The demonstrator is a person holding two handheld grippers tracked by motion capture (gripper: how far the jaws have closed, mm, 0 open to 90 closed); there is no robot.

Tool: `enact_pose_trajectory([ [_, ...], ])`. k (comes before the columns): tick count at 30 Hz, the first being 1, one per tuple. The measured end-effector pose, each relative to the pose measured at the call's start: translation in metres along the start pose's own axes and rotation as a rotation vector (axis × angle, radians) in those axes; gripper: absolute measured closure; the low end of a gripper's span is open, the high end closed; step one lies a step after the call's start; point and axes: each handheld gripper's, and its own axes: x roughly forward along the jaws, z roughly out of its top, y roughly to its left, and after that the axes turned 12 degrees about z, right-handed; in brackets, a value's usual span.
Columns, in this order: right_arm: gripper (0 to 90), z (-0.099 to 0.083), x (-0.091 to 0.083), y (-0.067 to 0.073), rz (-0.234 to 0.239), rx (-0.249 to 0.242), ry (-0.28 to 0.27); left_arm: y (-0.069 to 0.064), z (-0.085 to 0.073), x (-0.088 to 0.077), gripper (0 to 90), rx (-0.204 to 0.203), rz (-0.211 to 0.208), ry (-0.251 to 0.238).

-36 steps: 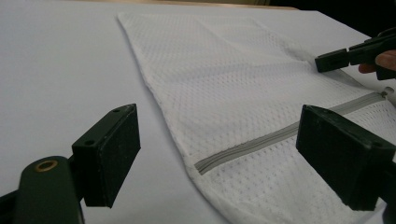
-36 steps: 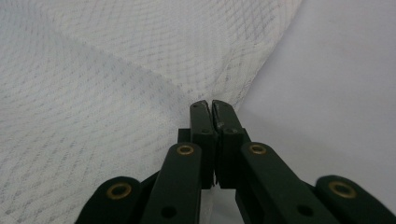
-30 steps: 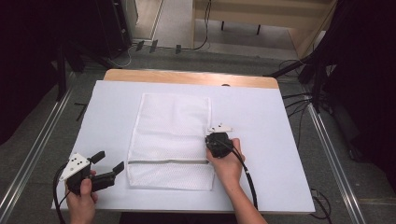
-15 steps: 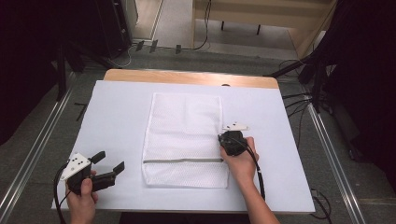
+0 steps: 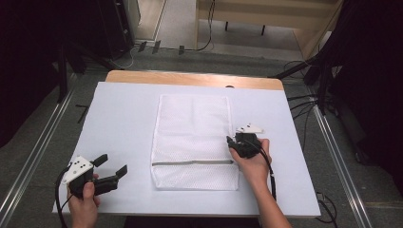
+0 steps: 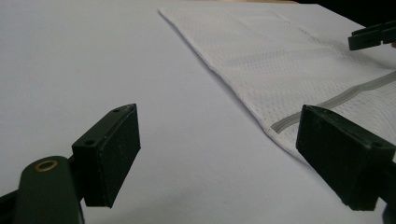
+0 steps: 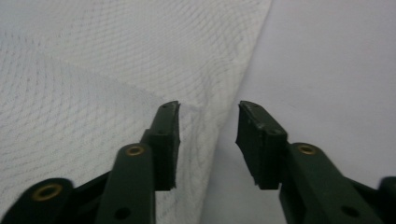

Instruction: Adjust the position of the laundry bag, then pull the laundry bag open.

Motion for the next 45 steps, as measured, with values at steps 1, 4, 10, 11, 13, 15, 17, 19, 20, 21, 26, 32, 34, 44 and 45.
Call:
enact_pose_trajectory([
  [1, 58.1, 0.000, 0.000, 0.000, 0.000, 0.000, 0.000, 0.000, 0.000, 0.000, 13.9, 0.000, 0.000, 0.000],
  [4, 53.3, -0.010, -0.023, -0.004, 0.023, 0.009, -0.048, 0.000, 0.000, -0.001, 13.9, -0.001, -0.002, 0.002],
  [10, 52.8, -0.039, -0.059, -0.009, 0.074, 0.032, -0.118, -0.002, -0.001, 0.000, 13.9, -0.002, 0.001, -0.001],
  [11, 52.8, -0.039, -0.059, -0.009, 0.074, 0.032, -0.118, -0.002, -0.001, 0.000, 13.9, -0.002, 0.001, -0.001],
  [13, 53.1, -0.051, -0.070, -0.009, 0.072, 0.036, -0.121, -0.002, -0.001, 0.001, 13.9, 0.005, 0.004, 0.002],
  [15, 53.8, -0.063, -0.079, -0.009, 0.083, 0.059, -0.132, -0.003, -0.001, 0.001, 13.9, 0.004, 0.003, 0.002],
  [17, 53.9, -0.074, -0.087, -0.007, 0.097, 0.061, -0.126, -0.005, 0.000, 0.001, 14.9, 0.002, -0.019, -0.004],
  [19, 50.1, -0.084, -0.097, -0.002, 0.109, 0.049, -0.105, -0.010, 0.001, 0.001, 14.9, 0.021, -0.012, -0.015],
  [20, 51.1, -0.087, -0.099, 0.001, 0.124, 0.050, -0.094, -0.011, 0.001, 0.001, 14.9, 0.025, -0.012, -0.018],
  [21, 51.1, -0.087, -0.099, 0.001, 0.124, 0.050, -0.094, -0.011, 0.001, 0.001, 14.8, 0.025, -0.012, -0.018],
  [26, 51.6, -0.096, -0.104, 0.010, 0.176, 0.079, -0.097, -0.024, 0.003, 0.004, 14.7, 0.035, -0.039, -0.013],
  [32, 50.3, -0.094, -0.097, 0.019, 0.204, 0.105, -0.084, -0.032, 0.005, 0.003, 14.3, 0.051, -0.066, -0.022],
  [34, 49.8, -0.093, -0.094, 0.021, 0.204, 0.102, -0.081, -0.032, 0.005, 0.003, 14.3, 0.049, -0.069, -0.020],
  [44, 51.1, -0.084, -0.070, 0.027, 0.178, 0.079, -0.052, -0.033, 0.004, 0.005, 14.3, 0.010, -0.105, -0.004],
  [45, 51.1, -0.083, -0.069, 0.026, 0.181, 0.082, -0.054, -0.035, 0.005, 0.005, 14.3, 0.012, -0.109, -0.004],
])
